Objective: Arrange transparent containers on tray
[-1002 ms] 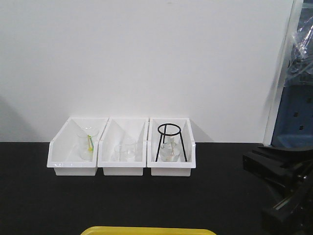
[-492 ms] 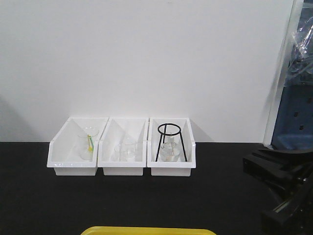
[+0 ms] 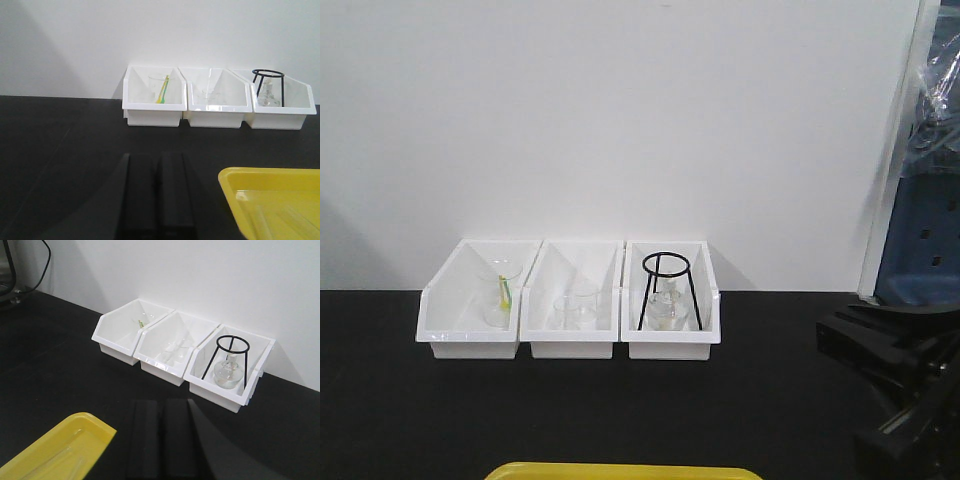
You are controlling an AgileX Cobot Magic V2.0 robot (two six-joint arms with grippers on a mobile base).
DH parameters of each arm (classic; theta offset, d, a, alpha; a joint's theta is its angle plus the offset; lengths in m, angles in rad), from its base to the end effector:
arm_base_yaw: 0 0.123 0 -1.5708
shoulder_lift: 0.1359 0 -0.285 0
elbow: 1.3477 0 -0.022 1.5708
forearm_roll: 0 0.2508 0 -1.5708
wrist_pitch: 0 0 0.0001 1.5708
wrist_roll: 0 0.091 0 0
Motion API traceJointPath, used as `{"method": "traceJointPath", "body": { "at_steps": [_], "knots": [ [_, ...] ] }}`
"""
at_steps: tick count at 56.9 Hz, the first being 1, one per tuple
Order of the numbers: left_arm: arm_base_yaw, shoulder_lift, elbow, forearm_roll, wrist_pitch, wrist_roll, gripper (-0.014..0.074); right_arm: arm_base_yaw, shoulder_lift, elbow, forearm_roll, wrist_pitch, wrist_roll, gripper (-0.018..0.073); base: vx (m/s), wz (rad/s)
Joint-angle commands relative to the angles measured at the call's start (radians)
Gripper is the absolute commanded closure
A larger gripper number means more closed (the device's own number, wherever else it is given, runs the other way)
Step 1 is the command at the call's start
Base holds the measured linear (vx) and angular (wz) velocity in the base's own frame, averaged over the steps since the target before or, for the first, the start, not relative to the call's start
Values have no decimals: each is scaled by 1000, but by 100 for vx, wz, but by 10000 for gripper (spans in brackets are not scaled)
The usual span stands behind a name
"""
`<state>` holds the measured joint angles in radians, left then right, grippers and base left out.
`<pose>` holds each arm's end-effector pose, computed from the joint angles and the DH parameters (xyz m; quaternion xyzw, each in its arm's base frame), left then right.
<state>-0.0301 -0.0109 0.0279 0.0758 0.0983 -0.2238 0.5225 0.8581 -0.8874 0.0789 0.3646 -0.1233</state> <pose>0.0568 -0.0010 0.1954 -0.0450 0.7155 -0.0595 0.6947 0.1541 0.0917 0.3906 -0.2308 0.7543 0.1547 0.5948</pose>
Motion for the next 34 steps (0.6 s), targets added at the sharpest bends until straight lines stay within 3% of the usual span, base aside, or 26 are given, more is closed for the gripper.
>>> {"method": "traceJointPath", "body": {
  "at_steps": [1,13,19,25,34],
  "knots": [
    [1,-13,30,-7,-79,-11,603,-3,-9,-29,-4,-84,-5,572,0,0],
    [1,-13,30,-7,-79,-11,603,-3,-9,-22,-15,-85,-13,572,0,0],
    [1,-13,30,-7,-79,-11,603,-20,-71,47,-104,-117,-11,572,0,0],
    [1,-13,30,-7,-79,-11,603,-114,-202,200,-139,-183,68,572,0,0],
    [1,-13,30,-7,-79,-11,603,-332,-473,471,-254,-211,144,572,0,0]
  ]
}}
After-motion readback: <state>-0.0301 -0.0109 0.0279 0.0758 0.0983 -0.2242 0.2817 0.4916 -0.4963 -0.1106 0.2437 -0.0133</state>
